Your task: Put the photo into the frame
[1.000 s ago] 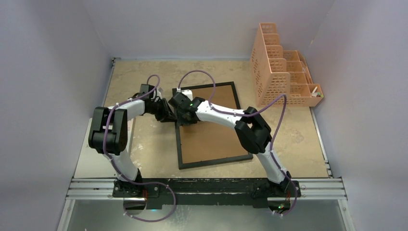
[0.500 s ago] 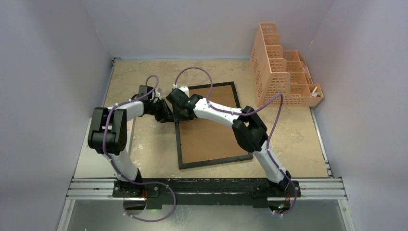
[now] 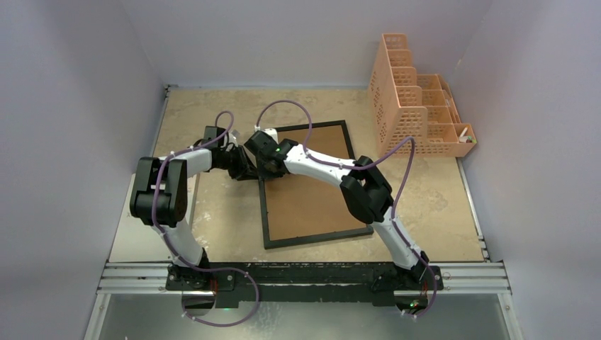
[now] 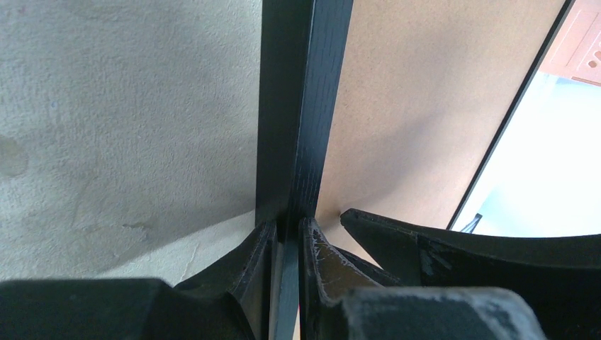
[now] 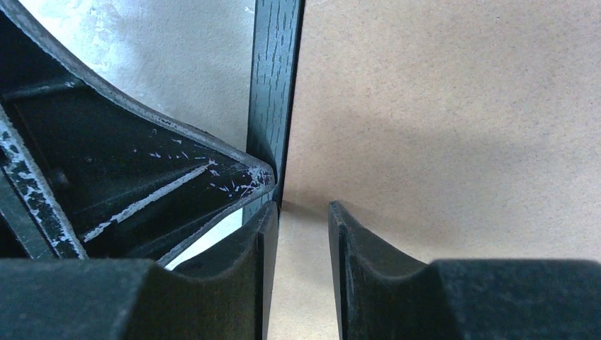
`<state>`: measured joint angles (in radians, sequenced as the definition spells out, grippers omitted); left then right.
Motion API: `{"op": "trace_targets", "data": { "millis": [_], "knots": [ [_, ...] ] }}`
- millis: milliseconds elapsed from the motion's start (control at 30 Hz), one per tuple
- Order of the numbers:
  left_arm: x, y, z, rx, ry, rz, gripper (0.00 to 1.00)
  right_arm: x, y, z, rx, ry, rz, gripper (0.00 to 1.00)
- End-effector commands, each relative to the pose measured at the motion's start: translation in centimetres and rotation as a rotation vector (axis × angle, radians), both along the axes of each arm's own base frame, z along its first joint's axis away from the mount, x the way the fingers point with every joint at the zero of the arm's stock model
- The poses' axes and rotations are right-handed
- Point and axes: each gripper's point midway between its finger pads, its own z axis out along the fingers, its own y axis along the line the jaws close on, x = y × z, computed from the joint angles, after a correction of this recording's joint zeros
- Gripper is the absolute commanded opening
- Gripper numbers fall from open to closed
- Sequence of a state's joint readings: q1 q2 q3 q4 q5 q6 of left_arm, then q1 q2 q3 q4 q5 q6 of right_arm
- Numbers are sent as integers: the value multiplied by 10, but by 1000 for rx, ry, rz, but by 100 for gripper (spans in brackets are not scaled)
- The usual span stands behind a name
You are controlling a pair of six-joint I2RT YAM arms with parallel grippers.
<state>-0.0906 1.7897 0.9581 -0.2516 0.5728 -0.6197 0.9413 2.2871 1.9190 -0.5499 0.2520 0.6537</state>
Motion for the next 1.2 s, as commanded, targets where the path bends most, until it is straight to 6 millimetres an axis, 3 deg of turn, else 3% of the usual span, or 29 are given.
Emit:
{"op": "trace_targets", "data": {
  "millis": [0,200,500,733,933,1167],
  "knots": [
    [-30,10,-47,109,147,3,6,-12,-16,-13,-67,52,14,35],
    [-31,12,-50,123,160,5,5,-12,-19,-8,-52,52,10,39],
    [-29,14,-50,139,159,6,5,-22,-31,-18,-78,87,17,30],
    [-30,14,-51,140,165,6,4,-22,-33,-25,-91,95,23,29],
    [-30,15,-51,147,167,7,4,-31,-43,-41,-136,126,49,15],
    [-27,17,-52,160,173,10,4,-34,-48,-45,-157,118,90,10]
  ]
}}
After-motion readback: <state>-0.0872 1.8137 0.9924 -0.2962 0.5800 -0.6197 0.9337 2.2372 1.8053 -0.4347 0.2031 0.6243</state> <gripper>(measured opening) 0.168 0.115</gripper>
